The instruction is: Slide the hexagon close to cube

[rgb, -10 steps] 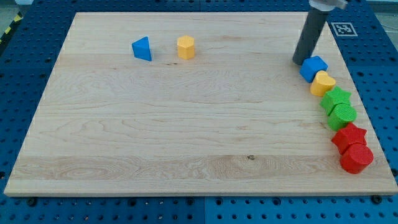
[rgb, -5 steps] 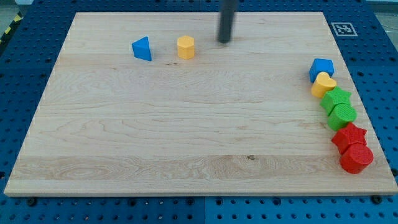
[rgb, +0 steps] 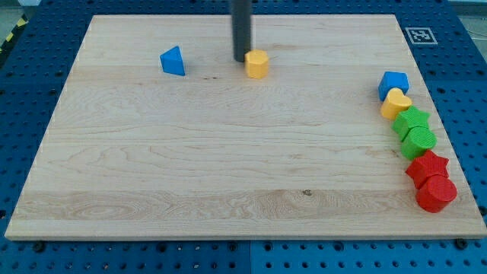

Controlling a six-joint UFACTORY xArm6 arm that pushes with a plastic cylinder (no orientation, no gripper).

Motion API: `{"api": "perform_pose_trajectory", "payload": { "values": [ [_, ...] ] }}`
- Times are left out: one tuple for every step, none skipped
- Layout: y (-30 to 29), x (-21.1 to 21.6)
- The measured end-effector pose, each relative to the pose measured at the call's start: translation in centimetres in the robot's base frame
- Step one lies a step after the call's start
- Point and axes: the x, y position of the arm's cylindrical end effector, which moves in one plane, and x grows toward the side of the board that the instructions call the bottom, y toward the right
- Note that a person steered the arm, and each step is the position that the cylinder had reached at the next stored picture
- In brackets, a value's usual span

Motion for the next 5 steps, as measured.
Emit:
{"api": "perform_pose_trajectory", "payload": {
  "values": [
    [3.9,0.0],
    [0.3,0.0],
    [-3.1,0.5],
    [-1.0,2.6],
    [5.8,3.2]
  ]
}}
